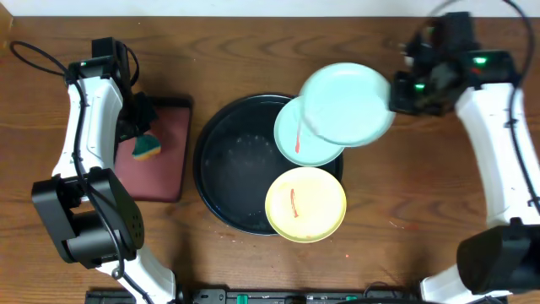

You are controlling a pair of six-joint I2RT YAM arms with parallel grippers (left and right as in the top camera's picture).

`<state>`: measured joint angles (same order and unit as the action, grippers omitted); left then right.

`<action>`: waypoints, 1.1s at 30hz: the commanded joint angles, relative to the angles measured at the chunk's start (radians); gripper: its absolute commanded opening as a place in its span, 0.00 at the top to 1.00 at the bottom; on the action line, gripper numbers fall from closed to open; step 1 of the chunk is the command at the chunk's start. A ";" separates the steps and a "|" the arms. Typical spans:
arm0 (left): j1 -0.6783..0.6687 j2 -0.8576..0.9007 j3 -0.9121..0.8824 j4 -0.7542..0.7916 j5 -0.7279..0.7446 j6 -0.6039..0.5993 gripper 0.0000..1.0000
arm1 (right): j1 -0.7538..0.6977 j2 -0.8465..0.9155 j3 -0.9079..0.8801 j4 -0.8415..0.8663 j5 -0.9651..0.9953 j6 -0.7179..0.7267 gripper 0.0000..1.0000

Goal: Clean dirty plates on tray and stack at the side
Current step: 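Carry the cleaned plate with right gripper to the table's right side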

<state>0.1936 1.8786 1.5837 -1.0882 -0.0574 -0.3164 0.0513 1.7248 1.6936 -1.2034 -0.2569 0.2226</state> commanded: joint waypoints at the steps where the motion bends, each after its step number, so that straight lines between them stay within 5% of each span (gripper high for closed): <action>1: 0.002 0.001 0.009 0.000 0.007 0.009 0.93 | -0.148 -0.015 0.011 -0.070 0.115 0.008 0.99; 9: 0.002 0.001 0.009 0.002 0.021 0.009 0.92 | -0.302 -0.014 -0.085 -0.088 0.200 -0.003 0.99; 18: 0.002 0.001 0.009 0.006 0.021 0.009 0.92 | -0.306 -0.014 -0.438 0.156 0.201 0.008 0.99; 25: 0.002 0.001 0.009 0.008 0.021 0.009 0.92 | -0.306 -0.014 -0.534 0.261 0.200 -0.004 0.98; 33: 0.002 0.001 0.009 0.009 0.021 0.010 0.93 | -0.306 -0.014 -0.488 0.239 0.022 -0.092 0.73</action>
<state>0.1936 1.8786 1.5837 -1.0767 -0.0322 -0.3164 -0.2535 1.7248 1.1645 -0.9466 -0.0940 0.1898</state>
